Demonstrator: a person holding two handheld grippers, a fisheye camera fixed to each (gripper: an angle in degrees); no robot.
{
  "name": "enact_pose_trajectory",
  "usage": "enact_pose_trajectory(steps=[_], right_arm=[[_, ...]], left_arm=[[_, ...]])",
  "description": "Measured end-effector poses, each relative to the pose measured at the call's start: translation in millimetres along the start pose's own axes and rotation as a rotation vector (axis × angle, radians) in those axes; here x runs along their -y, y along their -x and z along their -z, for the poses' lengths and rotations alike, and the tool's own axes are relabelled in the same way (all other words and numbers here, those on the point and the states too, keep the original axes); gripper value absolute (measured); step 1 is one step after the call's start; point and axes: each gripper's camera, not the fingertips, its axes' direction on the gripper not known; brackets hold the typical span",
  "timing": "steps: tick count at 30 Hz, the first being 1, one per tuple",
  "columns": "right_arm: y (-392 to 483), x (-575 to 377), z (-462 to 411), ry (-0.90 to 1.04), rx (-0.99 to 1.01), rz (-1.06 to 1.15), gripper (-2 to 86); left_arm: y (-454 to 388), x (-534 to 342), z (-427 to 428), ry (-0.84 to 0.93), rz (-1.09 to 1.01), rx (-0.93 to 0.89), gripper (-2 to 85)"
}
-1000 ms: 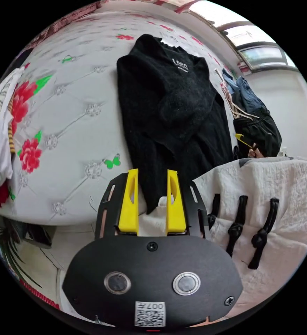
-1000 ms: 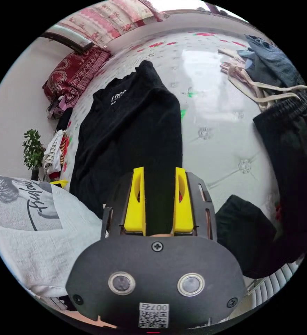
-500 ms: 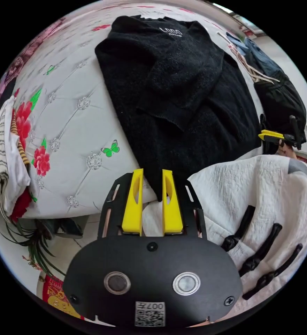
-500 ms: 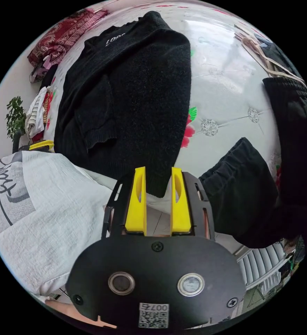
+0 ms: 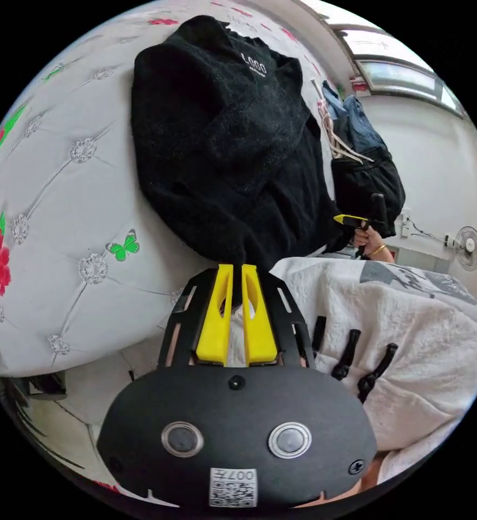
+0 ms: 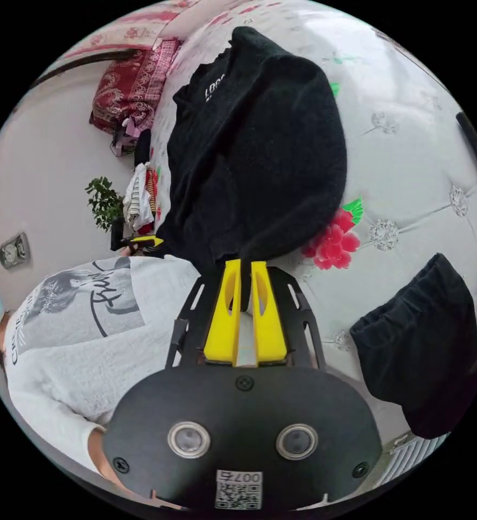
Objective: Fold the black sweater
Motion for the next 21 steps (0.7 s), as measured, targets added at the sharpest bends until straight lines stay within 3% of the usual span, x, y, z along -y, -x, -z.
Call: enact_pose_trajectory(steps=[4, 9, 12, 17, 19, 21], right_arm=[[8.3, 37.1, 88.1, -0.162, 0.156, 0.041, 0.3], [27.5, 126.2, 183.2, -0.358, 0.294, 0.101, 0.2], [44.4, 203.0, 217.1, -0.425, 0.267, 0.118, 0.5], [41.0, 320.9, 217.4, -0.541, 0.043, -0.015, 2.8], [25.8, 329.6, 201.0, -0.541, 0.007, -0.058, 3.9], [8.3, 315.3, 187.7, -0.563, 0.010, -0.076, 4.9]], left_arm=[[16.6, 28.8, 71.7, -0.211, -0.011, -0.164, 0.0], [21.1, 111.9, 144.7, -0.369, -0.059, -0.205, -0.1], [21.2, 179.9, 181.3, -0.474, -0.069, -0.158, 0.5], [55.1, 281.0, 181.8, -0.596, 0.212, -0.037, 5.0], [69.4, 296.4, 160.2, -0.576, 0.326, 0.089, 7.0], [69.7, 289.7, 147.9, -0.589, 0.289, 0.130, 7.7]])
